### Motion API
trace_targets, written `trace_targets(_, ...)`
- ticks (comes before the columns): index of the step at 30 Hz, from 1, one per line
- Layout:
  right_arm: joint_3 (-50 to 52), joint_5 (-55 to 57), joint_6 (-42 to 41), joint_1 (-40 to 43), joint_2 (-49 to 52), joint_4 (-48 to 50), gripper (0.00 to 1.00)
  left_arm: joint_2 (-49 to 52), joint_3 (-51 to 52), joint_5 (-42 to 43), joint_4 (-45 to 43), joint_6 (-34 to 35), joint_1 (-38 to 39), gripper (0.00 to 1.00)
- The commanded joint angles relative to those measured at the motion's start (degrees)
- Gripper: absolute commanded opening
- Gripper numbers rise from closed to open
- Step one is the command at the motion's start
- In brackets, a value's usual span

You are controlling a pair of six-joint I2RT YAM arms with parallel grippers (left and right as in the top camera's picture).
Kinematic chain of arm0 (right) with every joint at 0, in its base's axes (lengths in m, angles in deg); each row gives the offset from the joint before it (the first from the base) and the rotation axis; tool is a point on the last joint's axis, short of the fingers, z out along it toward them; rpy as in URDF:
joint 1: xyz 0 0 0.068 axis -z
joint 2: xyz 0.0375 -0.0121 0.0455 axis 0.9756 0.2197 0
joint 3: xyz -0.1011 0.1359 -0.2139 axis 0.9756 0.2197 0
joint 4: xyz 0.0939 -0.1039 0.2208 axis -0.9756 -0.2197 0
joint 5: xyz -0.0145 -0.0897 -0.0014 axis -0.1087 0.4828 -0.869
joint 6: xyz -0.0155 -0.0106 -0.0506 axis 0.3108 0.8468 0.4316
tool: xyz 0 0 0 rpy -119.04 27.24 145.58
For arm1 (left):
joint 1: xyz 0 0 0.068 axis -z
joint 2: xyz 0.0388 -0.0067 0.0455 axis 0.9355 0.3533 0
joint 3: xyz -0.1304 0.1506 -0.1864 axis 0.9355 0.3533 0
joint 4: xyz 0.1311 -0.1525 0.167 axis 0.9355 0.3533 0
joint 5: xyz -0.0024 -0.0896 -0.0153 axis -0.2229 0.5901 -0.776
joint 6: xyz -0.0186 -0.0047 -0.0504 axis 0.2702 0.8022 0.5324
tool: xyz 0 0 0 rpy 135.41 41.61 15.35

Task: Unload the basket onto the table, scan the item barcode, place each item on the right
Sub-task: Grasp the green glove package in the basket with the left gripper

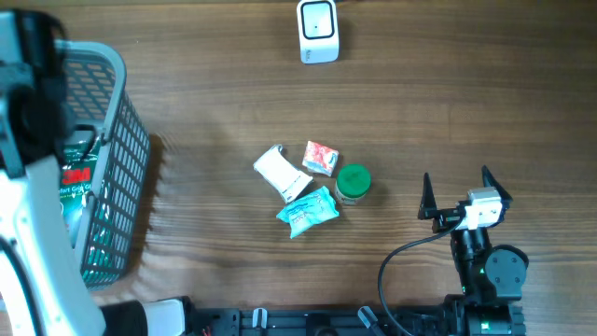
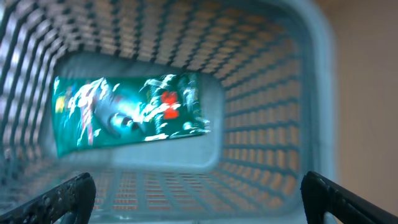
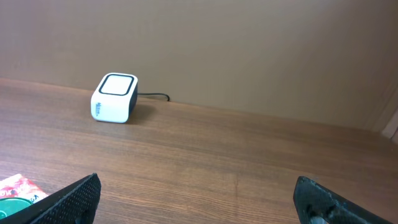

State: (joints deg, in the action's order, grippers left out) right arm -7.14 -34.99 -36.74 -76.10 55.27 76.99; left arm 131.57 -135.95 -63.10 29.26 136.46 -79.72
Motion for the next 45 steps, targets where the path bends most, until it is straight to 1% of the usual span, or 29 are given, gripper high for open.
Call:
trace_targets(1, 0.07, 0.37, 0.31, -0.24, -0.37, 0.26, 1.0, 1.86, 8.13, 10.95, 0.42, 11.96, -10.19, 1.0)
trace_targets(2, 0.07, 0.37, 0.33, -0.24, -0.37, 0.26, 1.0, 2.14, 10.19, 11.39, 0.42, 15.32, -11.65, 1.0)
trace_targets(3, 0.07, 0.37, 0.31, -0.24, -0.37, 0.26, 1.0, 2.58, 14.12, 11.45, 0.39, 22.6, -13.94, 1.0)
trace_targets(6, 0.07, 0.37, 0.31, -0.24, -0.37, 0.26, 1.0, 3.1, 21.64, 11.82, -0.35, 40.0, -16.57, 1.0)
trace_targets(7, 0.07, 0.37, 0.33, -0.24, -0.37, 0.26, 1.0, 3.32, 25.07, 11.8, -2.21, 46.69, -16.87, 1.0)
trace_targets(8, 0.07, 0.37, 0.31, -0.24, -0.37, 0.26, 1.0, 4.02, 29.59, 10.88, -6.78, 50.38, -16.87, 1.0)
trace_targets(12, 0.07, 0.37, 0.33, -0.24, -0.37, 0.26, 1.0, 7.76, 35.69, 10.01, -17.38, 50.38, -16.87, 1.0)
trace_targets(14, 0.07, 0.35, 0.31, -0.24, -0.37, 0.26, 1.0, 13.22, 37.05, 10.01, -22.75, 50.38, -16.98, 1.0)
trace_targets(19, 0.07, 0.37, 0.31, -0.24, -0.37, 0.26, 1.0, 24.02, 37.05, 10.12, -29.27, 50.38, -19.39, 1.0)
trace_targets(24, 0.07, 0.37, 0.31, -0.24, -0.37, 0.26, 1.0, 31.1, 37.07, 13.57, -31.19, 50.14, -20.28, 1.0)
trace_targets(25, 0.07, 0.37, 0.28, -0.24, -0.37, 0.26, 1.0, 32.24, 37.07, 15.45, -31.06, 49.51, -20.22, 1.0)
trace_targets(26, 0.07, 0.37, 0.31, -0.24, -0.37, 0.26, 1.0, 33.29, 37.07, 16.83, -31.21, 46.18, -20.17, 0.93)
trace_targets(27, 0.07, 0.35, 0.31, -0.24, -0.37, 0.26, 1.0, 34.62, 37.07, 17.31, -31.21, 38.25, -20.2, 0.26)
trace_targets(28, 0.07, 0.37, 0.33, -0.24, -0.37, 0.26, 1.0, 34.95, 37.07, 17.09, -31.19, 32.76, -20.2, 0.04)
trace_targets(32, 0.07, 0.37, 0.31, -0.24, -0.37, 0.26, 1.0, 34.05, 36.39, 14.99, -30.95, 27.89, -20.55, 0.04)
trace_targets(33, 0.07, 0.37, 0.33, -0.24, -0.37, 0.26, 1.0, 33.42, 35.71, 14.95, -30.93, 25.57, -20.63, 0.04)
trace_targets(35, 0.07, 0.37, 0.31, -0.24, -0.37, 0.28, 1.0, 30.84, 32.22, 14.75, -30.14, 18.73, -20.72, 0.04)
trace_targets(37, 0.07, 0.37, 0.33, -0.24, -0.37, 0.26, 1.0, 27.61, 27.45, 14.53, -27.41, 15.21, -20.72, 0.04)
trace_targets(41, 0.07, 0.37, 0.31, -0.24, -0.37, 0.26, 1.0, 17.64, 16.65, 14.6, -22.95, 8.92, -20.72, 0.04)
trace_targets(43, 0.07, 0.37, 0.31, -0.24, -0.37, 0.26, 1.0, 12.59, 13.57, 15.5, -22.62, 5.73, -20.72, 0.04)
trace_targets(45, 0.07, 0.37, 0.31, -0.24, -0.37, 0.26, 1.0, 5.84, 12.15, 18.56, -22.49, 3.74, -20.65, 0.04)
